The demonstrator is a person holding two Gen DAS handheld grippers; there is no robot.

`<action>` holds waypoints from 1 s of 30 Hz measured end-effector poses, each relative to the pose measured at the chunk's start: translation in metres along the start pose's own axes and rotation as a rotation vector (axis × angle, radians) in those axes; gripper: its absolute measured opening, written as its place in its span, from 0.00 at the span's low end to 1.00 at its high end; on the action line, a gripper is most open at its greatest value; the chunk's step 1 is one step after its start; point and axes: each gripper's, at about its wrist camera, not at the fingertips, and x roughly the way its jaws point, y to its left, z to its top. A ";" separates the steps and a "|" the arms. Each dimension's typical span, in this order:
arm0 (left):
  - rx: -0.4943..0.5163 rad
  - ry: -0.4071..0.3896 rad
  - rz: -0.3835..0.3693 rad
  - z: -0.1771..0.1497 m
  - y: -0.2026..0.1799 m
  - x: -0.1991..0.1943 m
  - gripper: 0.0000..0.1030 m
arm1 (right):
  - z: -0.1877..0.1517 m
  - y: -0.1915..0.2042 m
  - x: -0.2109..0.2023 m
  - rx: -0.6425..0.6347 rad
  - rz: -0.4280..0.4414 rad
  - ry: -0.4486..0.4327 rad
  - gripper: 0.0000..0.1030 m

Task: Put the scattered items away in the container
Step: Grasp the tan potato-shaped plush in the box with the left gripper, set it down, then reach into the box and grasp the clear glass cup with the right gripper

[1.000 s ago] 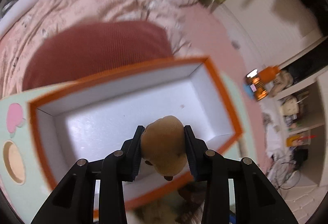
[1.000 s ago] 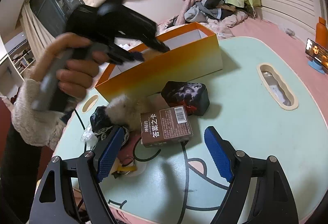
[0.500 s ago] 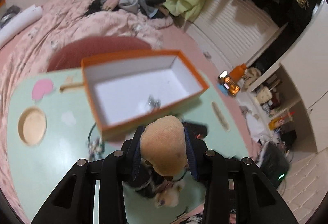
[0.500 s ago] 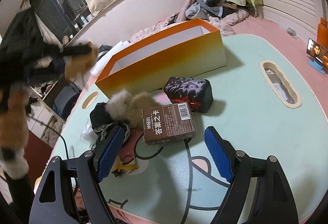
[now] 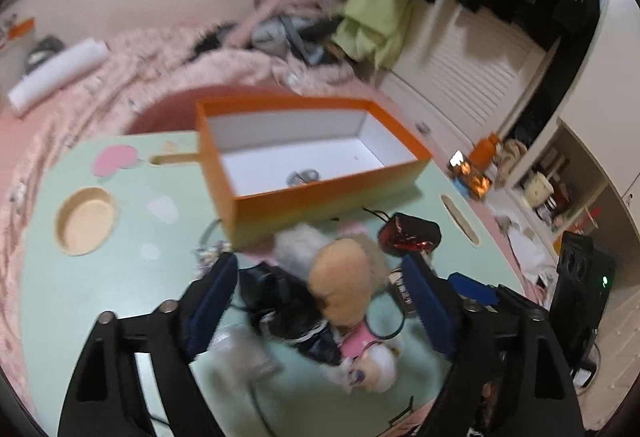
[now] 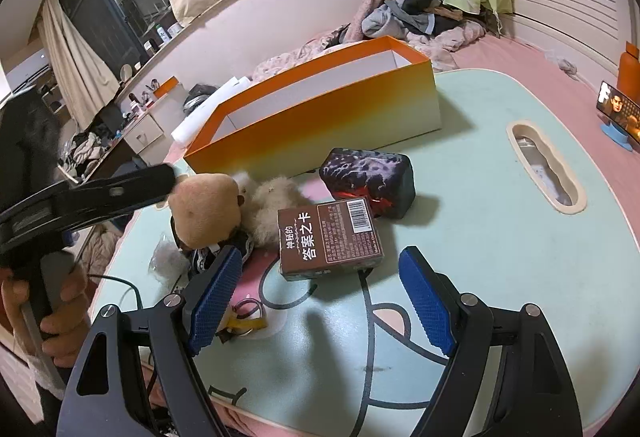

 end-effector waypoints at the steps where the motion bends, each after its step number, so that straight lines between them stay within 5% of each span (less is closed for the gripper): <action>1: -0.009 -0.021 0.015 -0.004 0.002 -0.007 0.88 | 0.000 0.000 0.000 -0.001 -0.001 0.001 0.78; 7: -0.013 -0.107 0.188 -0.046 0.009 -0.034 0.95 | -0.001 0.007 0.000 -0.032 -0.035 0.008 0.78; 15: 0.035 -0.092 0.420 -0.077 0.013 -0.013 0.96 | -0.002 0.019 0.002 -0.087 -0.079 0.011 0.78; 21: 0.000 -0.002 0.438 -0.083 0.026 0.009 0.96 | -0.002 0.021 0.005 -0.101 -0.087 0.016 0.78; 30: 0.007 -0.016 0.423 -0.088 0.030 0.013 1.00 | 0.022 0.044 0.002 -0.207 -0.132 -0.001 0.78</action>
